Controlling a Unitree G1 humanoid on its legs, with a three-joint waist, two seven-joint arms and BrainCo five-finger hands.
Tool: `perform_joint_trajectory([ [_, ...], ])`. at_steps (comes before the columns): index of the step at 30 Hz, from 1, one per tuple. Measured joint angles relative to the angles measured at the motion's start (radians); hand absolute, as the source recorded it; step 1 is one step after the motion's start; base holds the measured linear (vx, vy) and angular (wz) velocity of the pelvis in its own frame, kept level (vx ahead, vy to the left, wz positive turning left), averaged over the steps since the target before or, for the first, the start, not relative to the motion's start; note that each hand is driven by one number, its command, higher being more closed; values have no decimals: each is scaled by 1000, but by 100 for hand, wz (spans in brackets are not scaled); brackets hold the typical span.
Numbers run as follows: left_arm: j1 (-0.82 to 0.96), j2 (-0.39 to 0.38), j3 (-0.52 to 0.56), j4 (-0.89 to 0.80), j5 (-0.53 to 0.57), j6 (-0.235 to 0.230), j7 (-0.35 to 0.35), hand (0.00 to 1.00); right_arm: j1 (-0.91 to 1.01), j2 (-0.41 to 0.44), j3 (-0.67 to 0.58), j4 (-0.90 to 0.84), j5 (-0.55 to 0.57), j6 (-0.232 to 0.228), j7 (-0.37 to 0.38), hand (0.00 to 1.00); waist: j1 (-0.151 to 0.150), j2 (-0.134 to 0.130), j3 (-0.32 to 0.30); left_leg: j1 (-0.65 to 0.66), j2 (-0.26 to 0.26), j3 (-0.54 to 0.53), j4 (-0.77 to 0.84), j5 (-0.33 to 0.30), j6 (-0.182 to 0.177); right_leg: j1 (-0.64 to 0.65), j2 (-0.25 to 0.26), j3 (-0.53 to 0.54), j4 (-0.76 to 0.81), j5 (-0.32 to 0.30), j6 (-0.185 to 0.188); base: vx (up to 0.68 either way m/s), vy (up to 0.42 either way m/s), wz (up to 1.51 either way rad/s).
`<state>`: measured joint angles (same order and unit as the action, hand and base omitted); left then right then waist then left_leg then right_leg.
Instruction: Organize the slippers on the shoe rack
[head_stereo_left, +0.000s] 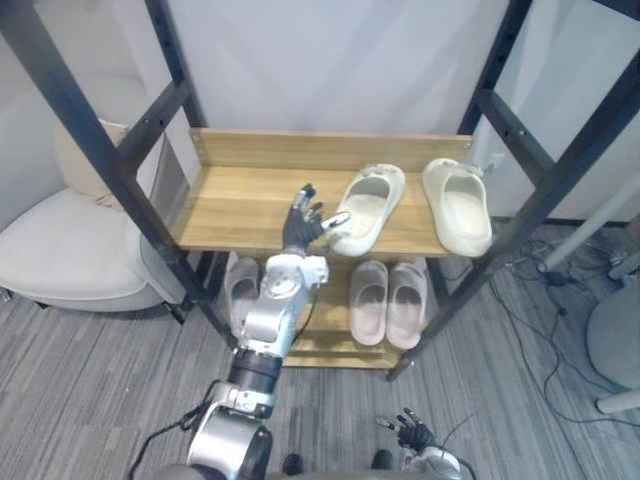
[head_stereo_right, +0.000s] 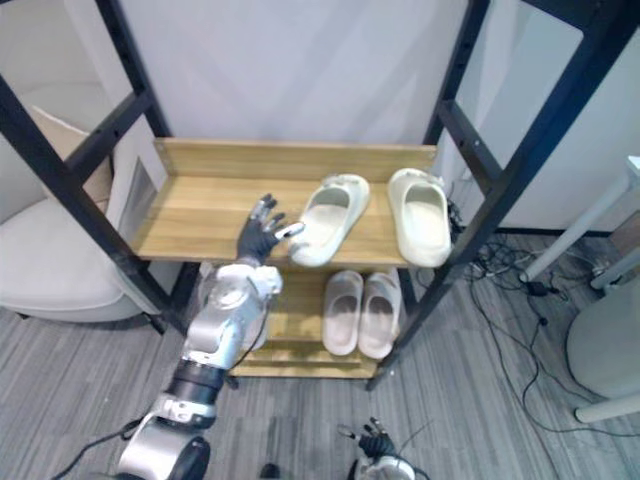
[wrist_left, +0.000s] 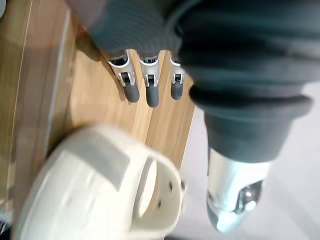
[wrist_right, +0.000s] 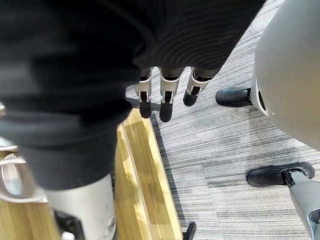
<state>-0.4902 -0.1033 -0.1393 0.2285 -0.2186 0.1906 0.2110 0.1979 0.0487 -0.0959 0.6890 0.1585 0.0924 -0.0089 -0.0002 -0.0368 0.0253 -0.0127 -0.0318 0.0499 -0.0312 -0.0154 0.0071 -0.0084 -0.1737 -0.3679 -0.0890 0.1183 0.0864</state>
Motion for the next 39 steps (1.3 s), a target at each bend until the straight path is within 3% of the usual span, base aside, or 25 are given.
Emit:
perform_joint_trajectory([
  [14,-88,-31,-76,109,-42,-7,9,0,-2,-1,4,-1,0,-2,-3,0,-16,-13,5,9,5,35,-2,-4,-3,-10,3,30,0,2,-1,6,6,-7],
  [20,-96,-29,-76,109,-58,-27,29,0,-2,-1,22,-2,0,-4,-10,0,-18,-30,14,12,5,56,-4,-9,-4,-19,4,50,0,2,-1,6,10,-10],
  [28,-99,-27,-43,106,-47,-30,27,0,-3,3,22,-3,0,-4,-9,0,-17,-31,15,13,5,55,-4,-11,-4,-18,3,50,0,2,-1,0,0,0],
  [34,-98,-19,-32,-9,-40,-35,14,0,-5,12,22,-2,0,-4,-8,0,-9,-31,15,16,4,38,0,-11,-3,-2,2,34,0,2,-1,-9,1,8],
  [39,-23,12,-26,-120,-39,-54,-43,0,-14,12,21,-2,0,-4,-7,0,1,-29,13,19,4,18,2,-10,-3,11,2,12,0,-2,-1,-13,-4,11],
])
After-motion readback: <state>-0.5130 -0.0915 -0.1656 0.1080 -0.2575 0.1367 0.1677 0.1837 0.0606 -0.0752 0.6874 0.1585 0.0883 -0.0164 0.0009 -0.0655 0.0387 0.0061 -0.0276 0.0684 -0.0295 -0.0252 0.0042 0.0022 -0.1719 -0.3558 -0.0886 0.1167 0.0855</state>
